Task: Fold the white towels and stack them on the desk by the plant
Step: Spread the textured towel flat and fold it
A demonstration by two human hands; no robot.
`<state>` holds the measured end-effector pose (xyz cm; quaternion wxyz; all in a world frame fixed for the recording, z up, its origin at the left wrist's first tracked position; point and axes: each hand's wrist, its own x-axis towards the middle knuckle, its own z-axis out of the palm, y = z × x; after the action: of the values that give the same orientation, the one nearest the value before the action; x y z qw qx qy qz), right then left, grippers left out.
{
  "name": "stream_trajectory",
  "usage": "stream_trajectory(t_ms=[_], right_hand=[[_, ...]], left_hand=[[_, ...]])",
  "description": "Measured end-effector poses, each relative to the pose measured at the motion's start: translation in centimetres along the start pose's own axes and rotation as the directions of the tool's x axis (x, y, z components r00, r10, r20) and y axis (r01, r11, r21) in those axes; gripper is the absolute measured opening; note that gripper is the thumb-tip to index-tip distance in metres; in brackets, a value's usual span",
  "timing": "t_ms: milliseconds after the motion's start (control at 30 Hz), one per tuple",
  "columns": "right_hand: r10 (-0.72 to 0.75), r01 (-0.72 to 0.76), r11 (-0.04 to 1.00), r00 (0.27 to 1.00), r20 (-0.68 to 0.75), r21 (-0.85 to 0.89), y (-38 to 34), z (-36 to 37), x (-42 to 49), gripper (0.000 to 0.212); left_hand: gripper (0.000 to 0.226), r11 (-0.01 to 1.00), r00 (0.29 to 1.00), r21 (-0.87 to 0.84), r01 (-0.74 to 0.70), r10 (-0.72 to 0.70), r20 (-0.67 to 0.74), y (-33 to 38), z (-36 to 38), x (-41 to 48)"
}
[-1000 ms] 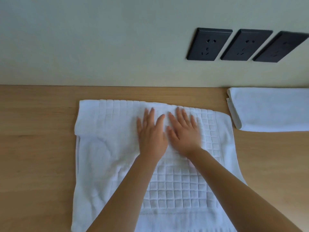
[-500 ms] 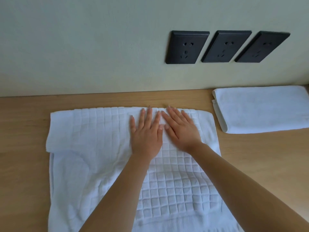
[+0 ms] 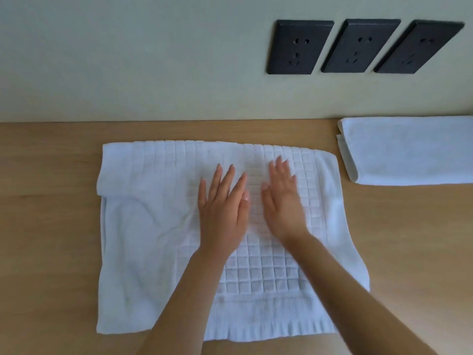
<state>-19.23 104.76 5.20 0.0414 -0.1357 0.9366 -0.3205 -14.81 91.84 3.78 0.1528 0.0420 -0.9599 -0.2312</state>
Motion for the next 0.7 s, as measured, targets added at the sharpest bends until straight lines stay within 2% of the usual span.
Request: stream_trajectory(t_ms=[33,100,167,267,533,600,700], right_hand=[[-0.045,0.044,0.999,0.999,0.024,0.027,-1.4,0.6,-2.0,0.055],[-0.085,0.084,0.996,0.994,0.066,0.024,-3.2,2.5,-5.6,0.056],[-0.075,0.079,0.993,0.996,0.053,-0.086,-3.4,4.4,-8.3,0.054],[-0.05,0.049,0.971,0.999,0.001,-0.233,-2.7,5.9,-9.6,0.051],[-0.068,0.061,0.923,0.998,-0.004,-0.379,-2.5,6.0,-9.4,0.054],[-0.039,0.025,0.919,0.999,-0.026,-0.394,-2.5,6.3,-9.4,0.056],[-0.007,-0.031,0.931,0.995,-0.101,-0.365,-3.8,7.2,-9.5,0.055]], left_hand=[[0.045,1.0,1.0,0.024,0.0,0.0,-0.007,-0.4,-0.1,-1.5],[0.048,0.982,0.996,0.178,-0.056,0.043,0.078,-1.8,0.0,-4.5],[0.054,0.948,0.981,0.289,-0.13,0.08,0.179,-3.0,0.2,-6.3],[0.053,0.954,0.976,0.261,-0.148,0.097,0.196,-3.3,-0.2,-6.3],[0.053,0.94,0.972,0.313,-0.137,0.068,0.224,-5.7,-3.5,-11.1],[0.051,0.955,0.97,0.252,-0.157,0.1,0.223,-6.2,-4.1,-11.4],[0.04,0.988,0.989,-0.106,-0.112,0.122,0.089,-7.0,-4.9,-11.5]])
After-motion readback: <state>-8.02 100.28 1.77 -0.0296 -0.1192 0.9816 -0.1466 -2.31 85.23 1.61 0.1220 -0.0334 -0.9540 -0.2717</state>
